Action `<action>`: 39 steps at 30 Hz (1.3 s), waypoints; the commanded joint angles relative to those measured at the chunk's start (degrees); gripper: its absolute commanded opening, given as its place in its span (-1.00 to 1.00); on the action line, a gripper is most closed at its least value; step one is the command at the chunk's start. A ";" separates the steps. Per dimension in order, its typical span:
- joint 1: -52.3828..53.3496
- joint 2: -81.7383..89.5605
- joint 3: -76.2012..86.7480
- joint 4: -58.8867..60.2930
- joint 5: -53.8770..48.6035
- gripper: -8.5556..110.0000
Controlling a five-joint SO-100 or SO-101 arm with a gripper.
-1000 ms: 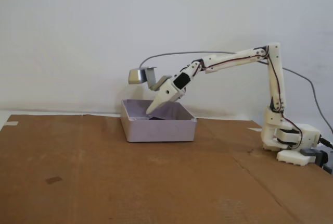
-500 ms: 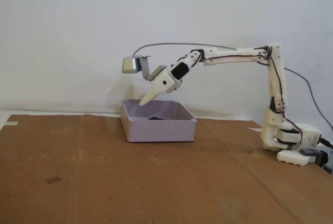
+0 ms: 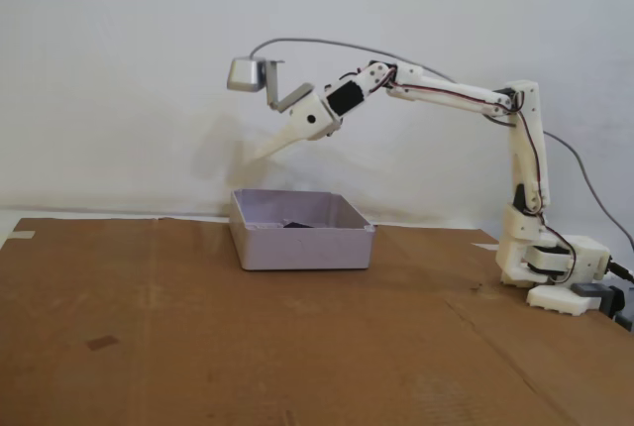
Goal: Grasp a block and put it in the box.
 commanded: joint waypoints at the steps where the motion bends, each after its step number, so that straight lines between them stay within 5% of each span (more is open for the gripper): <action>1: -0.97 3.52 -9.76 -0.18 -0.62 -0.16; 17: -4.57 8.79 -8.96 -0.97 -0.35 -0.17; 25: -4.48 12.66 -5.89 -0.97 -0.44 -0.69; 39: -6.68 28.04 14.24 -0.97 -0.44 -0.73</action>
